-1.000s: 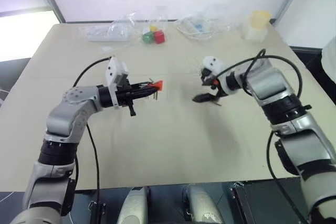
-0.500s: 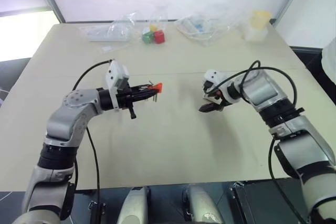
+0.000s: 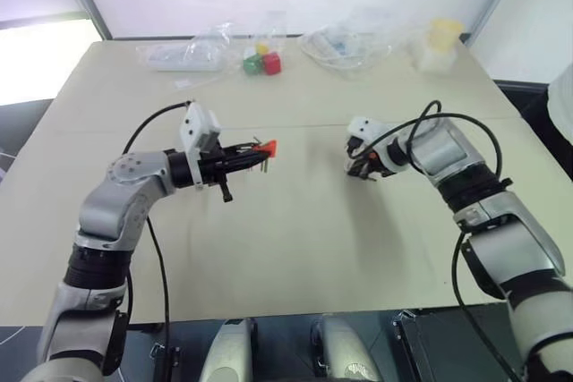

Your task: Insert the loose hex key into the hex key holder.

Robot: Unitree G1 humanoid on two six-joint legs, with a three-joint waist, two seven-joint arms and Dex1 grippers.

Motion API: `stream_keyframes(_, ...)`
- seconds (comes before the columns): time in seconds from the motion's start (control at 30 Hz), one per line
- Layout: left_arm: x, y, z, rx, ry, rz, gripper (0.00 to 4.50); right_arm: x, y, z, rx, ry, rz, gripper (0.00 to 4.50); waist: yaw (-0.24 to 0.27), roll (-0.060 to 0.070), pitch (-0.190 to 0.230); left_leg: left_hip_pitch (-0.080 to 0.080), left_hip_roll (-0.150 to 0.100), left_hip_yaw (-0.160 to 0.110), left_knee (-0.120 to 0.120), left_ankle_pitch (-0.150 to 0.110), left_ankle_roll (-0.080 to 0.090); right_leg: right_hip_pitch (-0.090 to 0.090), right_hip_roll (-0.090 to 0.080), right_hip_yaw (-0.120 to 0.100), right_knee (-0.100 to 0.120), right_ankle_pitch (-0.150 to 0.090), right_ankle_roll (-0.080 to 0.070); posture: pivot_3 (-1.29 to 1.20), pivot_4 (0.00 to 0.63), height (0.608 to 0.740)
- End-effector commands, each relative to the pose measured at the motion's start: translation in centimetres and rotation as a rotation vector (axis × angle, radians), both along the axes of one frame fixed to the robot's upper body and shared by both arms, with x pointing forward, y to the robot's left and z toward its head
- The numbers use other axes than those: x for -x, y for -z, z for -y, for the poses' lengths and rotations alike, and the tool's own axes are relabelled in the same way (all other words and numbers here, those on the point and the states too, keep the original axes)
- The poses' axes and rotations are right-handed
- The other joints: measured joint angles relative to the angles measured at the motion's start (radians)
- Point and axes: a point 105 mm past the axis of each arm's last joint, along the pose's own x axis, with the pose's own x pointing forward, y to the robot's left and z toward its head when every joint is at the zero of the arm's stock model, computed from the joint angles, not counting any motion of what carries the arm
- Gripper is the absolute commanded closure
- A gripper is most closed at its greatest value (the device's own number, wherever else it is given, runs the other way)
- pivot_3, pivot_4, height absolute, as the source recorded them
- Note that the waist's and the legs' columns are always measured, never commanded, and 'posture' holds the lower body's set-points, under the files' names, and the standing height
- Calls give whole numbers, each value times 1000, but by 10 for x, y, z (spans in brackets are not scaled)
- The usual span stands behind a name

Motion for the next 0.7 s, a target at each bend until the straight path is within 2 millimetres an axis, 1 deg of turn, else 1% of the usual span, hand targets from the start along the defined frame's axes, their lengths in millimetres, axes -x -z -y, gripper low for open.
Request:
stream_keyframes(0.03,5,-12,-1,2,4,58,4500,7,20,2,19,0,-68,4440,0,0,0,0,0,0,0,0,0,0,0,0,0,0,0,0,150,740)
stream_keyframes(0.13,5,-12,-2,1,2,57,4500,7,18,-3,9,-20,-50,4440,0,0,0,0,0,0,0,0,0,0,0,0,0,0,0,0,150,740)
stream_keyframes(0.17,4,-11,-2,-1,1,57,4500,0,7,-12,-31,-39,55,4440,0,0,0,0,0,0,0,0,0,0,0,0,0,0,0,0,150,740)
stream_keyframes(0.2,4,-11,-1,3,-1,52,4500,-10,-11,-26,-101,-71,205,4440,-1,-1,-1,0,0,0,0,0,0,0,0,0,0,0,0,0,150,740)
stream_keyframes(0.23,3,-11,0,9,0,48,4500,-15,-31,-39,-182,-111,332,4440,-3,-1,-1,0,1,0,0,0,0,0,1,0,0,0,0,0,150,740)
stream_keyframes(0.27,3,-10,1,12,-1,45,4500,-15,-51,-51,-257,-170,446,4440,-6,-1,0,0,1,0,0,0,0,0,1,0,0,0,0,0,150,740)
stream_keyframes(0.3,2,-9,2,16,-3,44,4500,-14,-67,-57,-305,-198,527,4440,-10,1,0,0,1,0,-1,0,0,-1,1,1,0,0,0,0,150,740)
stream_keyframes(0.4,0,-6,4,25,-15,42,4500,-16,-98,-64,-414,-142,695,4440,-15,2,1,-6,1,0,0,0,0,-7,0,1,2,0,0,0,150,740)
stream_keyframes(0.5,-4,-8,5,47,-36,42,4500,-10,-129,-71,-560,-79,868,4440,-12,2,1,-10,1,-1,1,0,0,-10,0,0,2,0,1,0,150,740)
stream_keyframes(0.6,-9,-12,7,65,-56,49,4500,1,-141,-79,-634,-64,964,4440,-10,2,1,-11,1,-1,1,0,0,-11,-1,0,2,0,1,0,150,740)
stream_keyframes(0.7,-12,-14,9,72,-69,55,4500,6,-149,-82,-773,15,982,4440,-10,2,1,-11,1,-1,1,0,0,-11,-1,0,2,0,1,0,150,740)
